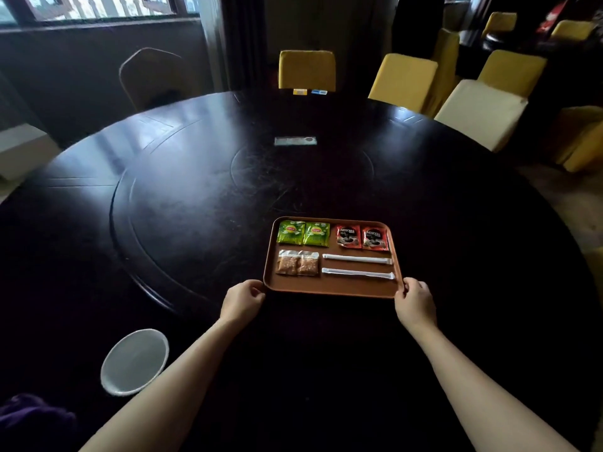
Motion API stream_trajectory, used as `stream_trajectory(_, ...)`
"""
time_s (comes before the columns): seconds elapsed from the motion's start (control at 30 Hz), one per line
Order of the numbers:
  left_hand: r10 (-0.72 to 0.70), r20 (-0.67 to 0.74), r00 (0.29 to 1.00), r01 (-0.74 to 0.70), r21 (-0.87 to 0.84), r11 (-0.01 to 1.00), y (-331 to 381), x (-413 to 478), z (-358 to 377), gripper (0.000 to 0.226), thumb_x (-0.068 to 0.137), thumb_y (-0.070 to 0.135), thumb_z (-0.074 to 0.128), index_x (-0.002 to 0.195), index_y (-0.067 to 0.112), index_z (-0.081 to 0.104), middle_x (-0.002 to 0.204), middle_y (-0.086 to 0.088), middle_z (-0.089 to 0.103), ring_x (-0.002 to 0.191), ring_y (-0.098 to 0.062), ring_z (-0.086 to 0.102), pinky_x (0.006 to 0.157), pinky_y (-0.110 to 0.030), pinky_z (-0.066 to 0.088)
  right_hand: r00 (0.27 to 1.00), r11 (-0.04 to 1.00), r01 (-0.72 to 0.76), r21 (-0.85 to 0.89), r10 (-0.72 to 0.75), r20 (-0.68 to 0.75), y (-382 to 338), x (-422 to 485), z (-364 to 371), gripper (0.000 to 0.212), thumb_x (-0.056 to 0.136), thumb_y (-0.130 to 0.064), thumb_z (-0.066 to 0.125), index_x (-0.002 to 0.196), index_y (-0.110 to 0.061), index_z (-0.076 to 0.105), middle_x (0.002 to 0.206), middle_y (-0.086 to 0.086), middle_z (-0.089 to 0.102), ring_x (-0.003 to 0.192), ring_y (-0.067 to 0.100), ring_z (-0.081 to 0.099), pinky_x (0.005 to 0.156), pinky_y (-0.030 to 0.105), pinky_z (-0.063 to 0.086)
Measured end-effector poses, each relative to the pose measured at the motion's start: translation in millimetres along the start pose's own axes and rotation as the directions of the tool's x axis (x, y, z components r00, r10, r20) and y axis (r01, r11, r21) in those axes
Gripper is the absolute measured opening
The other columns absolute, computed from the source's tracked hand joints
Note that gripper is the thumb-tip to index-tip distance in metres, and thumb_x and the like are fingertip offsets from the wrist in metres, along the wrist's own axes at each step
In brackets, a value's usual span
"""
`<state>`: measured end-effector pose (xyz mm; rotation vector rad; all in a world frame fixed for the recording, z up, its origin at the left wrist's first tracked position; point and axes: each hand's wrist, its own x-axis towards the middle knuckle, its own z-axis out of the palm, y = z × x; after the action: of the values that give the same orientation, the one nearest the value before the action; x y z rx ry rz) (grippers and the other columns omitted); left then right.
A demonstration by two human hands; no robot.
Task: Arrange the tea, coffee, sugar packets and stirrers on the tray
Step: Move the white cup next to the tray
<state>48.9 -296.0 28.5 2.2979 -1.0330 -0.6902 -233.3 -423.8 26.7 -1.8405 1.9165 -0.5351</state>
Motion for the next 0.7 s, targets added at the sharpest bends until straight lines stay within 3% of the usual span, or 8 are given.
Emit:
stream_trajectory(0.13, 0.075, -0.011, 0.997, -0.075, 0.06, 0.995, -14, -41, 1, 0.03, 0.09, 0.013, 0.059, 0.118, 0.011, 0.067, 0.111, -0.01, 0.073, 0.103, -0.025, 0.067, 0.091, -0.034, 0.052, 0.998, 0.997, 0.05, -0.062, -0.048, 0.027, 0, -45, 3, 0.045, 0.086, -0.011, 0.052, 0.13, -0.005, 0.041, 0.133, 0.018, 0.045, 0.12, 0.031, 0.044, 0.097, 0.039, 0.041)
stream_trajectory(0.27, 0.121, -0.006, 0.993, -0.12, 0.091, 0.989, -45, -94, 10, 0.034, 0.091, 0.017, 0.06, 0.125, 0.014, 0.063, 0.115, -0.007, 0.069, 0.104, -0.021, 0.066, 0.092, -0.031, 0.05, 0.953, 0.947, 0.289, -0.143, -0.27, 0.135, 12, -111, 18, 0.05, 0.087, -0.014, 0.052, 0.134, -0.007, 0.036, 0.141, 0.013, 0.039, 0.128, 0.028, 0.037, 0.104, 0.037, 0.036)
stream_trajectory(0.47, 0.117, 0.055, 0.992, -0.126, 0.224, 0.966, -118, -157, 18, 0.033, 0.09, 0.021, 0.063, 0.123, 0.015, 0.066, 0.127, -0.003, 0.065, 0.12, -0.021, 0.056, 0.1, -0.03, 0.045, 0.732, 0.812, 0.58, -0.07, -0.482, 0.481, 12, -197, 53, 0.051, 0.091, -0.023, 0.045, 0.139, -0.013, 0.028, 0.147, 0.003, 0.032, 0.135, 0.018, 0.027, 0.112, 0.031, 0.024)
stream_trajectory(0.53, 0.084, 0.039, 0.996, -0.091, 0.28, 0.956, -138, -170, 12, 0.034, 0.087, 0.021, 0.067, 0.121, 0.014, 0.068, 0.132, -0.007, 0.063, 0.125, -0.026, 0.054, 0.103, -0.038, 0.045, 0.663, 0.772, 0.635, -0.039, -0.517, 0.542, 3, -213, 64, 0.051, 0.092, -0.024, 0.044, 0.139, -0.014, 0.027, 0.147, 0.002, 0.031, 0.135, 0.017, 0.027, 0.113, 0.03, 0.024)
stream_trajectory(0.63, 0.052, -0.016, 0.999, -0.042, 0.382, 0.923, -166, -183, -2, 0.037, 0.077, 0.03, 0.069, 0.109, 0.012, 0.075, 0.126, -0.016, 0.067, 0.115, -0.038, 0.062, 0.089, -0.051, 0.054, 0.595, 0.733, 0.68, -0.007, -0.547, 0.589, -15, -231, 80, 0.051, 0.092, -0.024, 0.045, 0.139, -0.013, 0.028, 0.146, 0.005, 0.031, 0.134, 0.019, 0.028, 0.113, 0.033, 0.023)
stream_trajectory(0.7, -0.001, -0.047, 0.999, 0.021, 0.43, 0.902, -184, -187, -12, 0.046, 0.075, 0.036, 0.064, 0.114, 0.012, 0.072, 0.131, -0.019, 0.063, 0.121, -0.04, 0.058, 0.094, -0.055, 0.05, 0.559, 0.697, 0.717, -0.013, -0.564, 0.608, -29, -238, 92, 0.052, 0.092, -0.026, 0.044, 0.139, -0.011, 0.027, 0.147, 0.007, 0.031, 0.135, 0.021, 0.027, 0.113, 0.034, 0.022)
